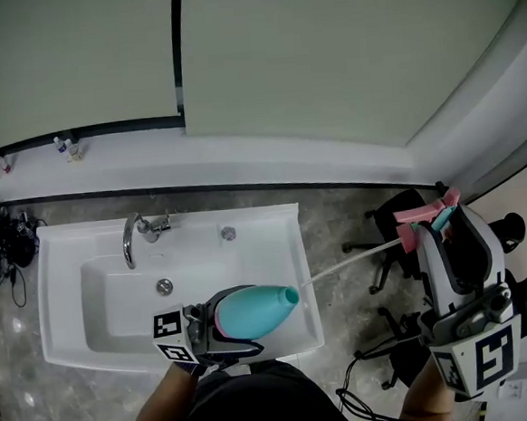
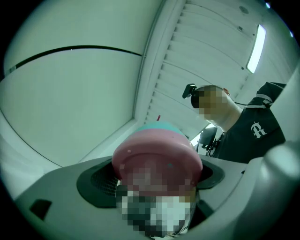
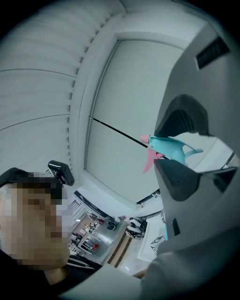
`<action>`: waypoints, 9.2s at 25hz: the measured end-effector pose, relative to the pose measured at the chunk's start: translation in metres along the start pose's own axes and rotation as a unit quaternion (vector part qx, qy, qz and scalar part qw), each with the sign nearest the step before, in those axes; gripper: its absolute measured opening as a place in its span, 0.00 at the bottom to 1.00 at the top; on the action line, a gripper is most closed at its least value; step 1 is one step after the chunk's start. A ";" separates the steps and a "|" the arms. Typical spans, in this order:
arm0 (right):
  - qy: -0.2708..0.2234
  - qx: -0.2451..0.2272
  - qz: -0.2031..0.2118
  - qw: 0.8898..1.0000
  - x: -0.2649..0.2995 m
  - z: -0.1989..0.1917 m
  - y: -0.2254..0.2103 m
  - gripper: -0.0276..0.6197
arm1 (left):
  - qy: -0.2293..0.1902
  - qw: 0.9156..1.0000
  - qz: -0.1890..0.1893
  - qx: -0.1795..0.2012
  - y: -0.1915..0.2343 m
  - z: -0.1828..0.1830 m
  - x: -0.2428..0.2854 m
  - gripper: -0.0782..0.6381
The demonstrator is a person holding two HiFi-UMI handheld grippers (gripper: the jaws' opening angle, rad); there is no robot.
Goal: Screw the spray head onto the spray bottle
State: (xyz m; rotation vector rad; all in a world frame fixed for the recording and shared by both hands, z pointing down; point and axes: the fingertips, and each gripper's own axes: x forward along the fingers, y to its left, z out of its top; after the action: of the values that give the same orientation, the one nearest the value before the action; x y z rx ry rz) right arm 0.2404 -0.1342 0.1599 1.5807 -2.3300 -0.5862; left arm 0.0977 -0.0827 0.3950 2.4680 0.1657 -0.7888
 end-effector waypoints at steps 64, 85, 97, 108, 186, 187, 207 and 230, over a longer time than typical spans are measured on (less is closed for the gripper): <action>0.038 -0.181 0.053 0.981 0.040 0.035 0.172 0.27 | -0.072 0.995 -0.049 0.054 -0.018 0.051 0.007 0.74; 0.046 -0.167 0.090 0.981 0.041 0.037 0.180 0.27 | -0.079 0.993 -0.080 0.034 -0.022 0.052 0.002 0.75; 0.000 -0.071 0.209 0.975 0.027 0.068 0.190 0.27 | -0.078 0.986 -0.144 0.028 -0.042 0.057 0.004 0.75; -0.030 0.018 0.273 0.961 0.019 0.081 0.188 0.27 | -0.075 0.983 -0.162 0.033 -0.053 0.062 0.008 0.75; 0.032 0.215 0.428 0.877 0.073 0.033 0.209 0.26 | -0.027 0.974 0.088 0.208 -0.020 0.095 -0.019 0.74; 0.042 0.228 0.415 0.880 0.078 0.028 0.206 0.26 | -0.016 0.965 0.119 0.235 -0.015 0.095 -0.020 0.75; 0.103 0.322 0.337 0.879 0.090 0.026 0.198 0.26 | -0.038 0.945 0.151 0.286 -0.016 0.108 -0.016 0.75; 0.068 0.274 0.334 0.899 0.052 0.054 0.186 0.26 | -0.104 0.975 0.055 0.188 -0.031 0.126 -0.014 0.75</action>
State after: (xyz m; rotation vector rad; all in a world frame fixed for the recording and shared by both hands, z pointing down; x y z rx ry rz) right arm 0.0448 -0.1123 0.1988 0.8060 -2.8227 0.3566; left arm 0.0147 -0.1225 0.3028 2.6887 -0.2155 -1.1086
